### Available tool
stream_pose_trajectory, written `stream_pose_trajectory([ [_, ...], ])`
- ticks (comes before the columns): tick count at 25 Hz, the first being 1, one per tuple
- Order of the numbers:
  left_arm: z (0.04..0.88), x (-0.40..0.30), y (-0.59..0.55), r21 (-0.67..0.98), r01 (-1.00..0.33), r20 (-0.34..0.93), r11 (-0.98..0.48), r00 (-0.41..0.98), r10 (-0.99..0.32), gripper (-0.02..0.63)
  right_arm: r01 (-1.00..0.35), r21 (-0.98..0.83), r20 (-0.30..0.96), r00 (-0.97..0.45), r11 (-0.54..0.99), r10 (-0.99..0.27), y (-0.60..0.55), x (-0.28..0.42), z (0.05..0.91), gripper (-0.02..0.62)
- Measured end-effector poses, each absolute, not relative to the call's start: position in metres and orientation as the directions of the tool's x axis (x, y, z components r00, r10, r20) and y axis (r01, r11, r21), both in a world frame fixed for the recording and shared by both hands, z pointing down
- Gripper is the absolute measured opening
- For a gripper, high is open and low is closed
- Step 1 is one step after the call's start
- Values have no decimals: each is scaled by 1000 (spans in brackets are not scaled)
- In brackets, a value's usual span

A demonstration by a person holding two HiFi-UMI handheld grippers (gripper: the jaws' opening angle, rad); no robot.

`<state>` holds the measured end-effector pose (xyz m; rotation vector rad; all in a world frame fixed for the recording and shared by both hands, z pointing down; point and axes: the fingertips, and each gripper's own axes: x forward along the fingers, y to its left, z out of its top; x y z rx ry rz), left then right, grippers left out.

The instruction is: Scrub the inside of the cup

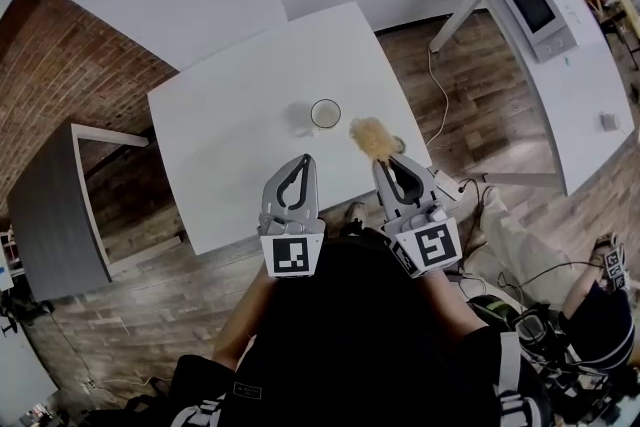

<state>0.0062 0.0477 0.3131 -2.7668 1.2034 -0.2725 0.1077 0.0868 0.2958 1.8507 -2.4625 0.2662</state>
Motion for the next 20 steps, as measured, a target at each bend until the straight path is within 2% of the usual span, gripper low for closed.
stream_pose_trajectory([
  [20, 316, 10, 50, -189, -698, 122, -691, 681, -722, 4, -960, -102, 156, -276, 262, -949, 84, 110, 300, 35],
])
